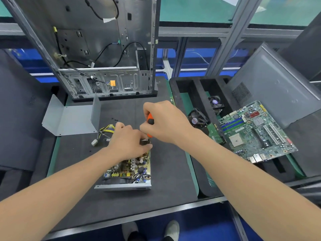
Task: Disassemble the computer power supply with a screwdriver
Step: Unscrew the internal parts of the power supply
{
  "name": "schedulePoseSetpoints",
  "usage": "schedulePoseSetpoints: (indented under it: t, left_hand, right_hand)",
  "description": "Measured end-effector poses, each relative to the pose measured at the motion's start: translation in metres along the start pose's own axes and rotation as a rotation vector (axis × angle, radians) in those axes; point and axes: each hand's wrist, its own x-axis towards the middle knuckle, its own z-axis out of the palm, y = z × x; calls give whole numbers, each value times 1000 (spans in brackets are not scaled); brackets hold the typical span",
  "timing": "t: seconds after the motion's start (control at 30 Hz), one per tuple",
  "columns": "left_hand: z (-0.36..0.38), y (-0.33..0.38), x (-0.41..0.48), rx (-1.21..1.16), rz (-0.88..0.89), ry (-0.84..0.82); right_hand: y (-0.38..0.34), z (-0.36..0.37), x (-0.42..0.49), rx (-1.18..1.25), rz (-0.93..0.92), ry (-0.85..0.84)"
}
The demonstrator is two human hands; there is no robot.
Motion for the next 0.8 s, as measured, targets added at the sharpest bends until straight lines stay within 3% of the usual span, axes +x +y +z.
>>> schedulePoseSetpoints:
  t: [0.1,0.4,0.8]
  left_hand:
    - [-1,5,-1,54,-40,27]
    - [-21,9,9,-37,-25,-227]
    - [-16,-1,12,-191,7,-181]
  right_hand:
    - [-1,-3,2,8,5,-13]
    - [0,-4,6,-22,-33,-50]
    - [6,3,6,10,-81,-47]
